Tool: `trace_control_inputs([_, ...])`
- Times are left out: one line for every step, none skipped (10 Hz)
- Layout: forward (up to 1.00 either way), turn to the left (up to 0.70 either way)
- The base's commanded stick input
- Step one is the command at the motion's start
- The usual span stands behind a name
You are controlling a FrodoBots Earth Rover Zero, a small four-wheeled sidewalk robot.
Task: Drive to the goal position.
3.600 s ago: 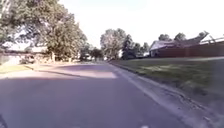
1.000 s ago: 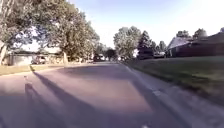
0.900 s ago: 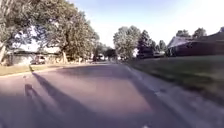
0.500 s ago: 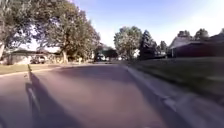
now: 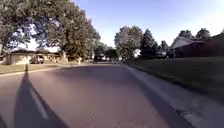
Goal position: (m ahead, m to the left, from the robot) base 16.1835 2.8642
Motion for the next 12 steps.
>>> trace_control_inputs([1.0,0.03])
trace_control_inputs([1.0,0.02])
trace_control_inputs([1.0,0.03])
trace_control_inputs([1.0,0.03])
trace_control_inputs([1.0,0.03])
trace_control_inputs([1.0,0.03])
trace_control_inputs([1.0,0.02])
trace_control_inputs([1.0,0.02])
trace_control_inputs([1.0,0.01])
trace_control_inputs([1.0,0.0])
trace_control_inputs([1.0,0.0])
trace_control_inputs([1.0,-0.2])
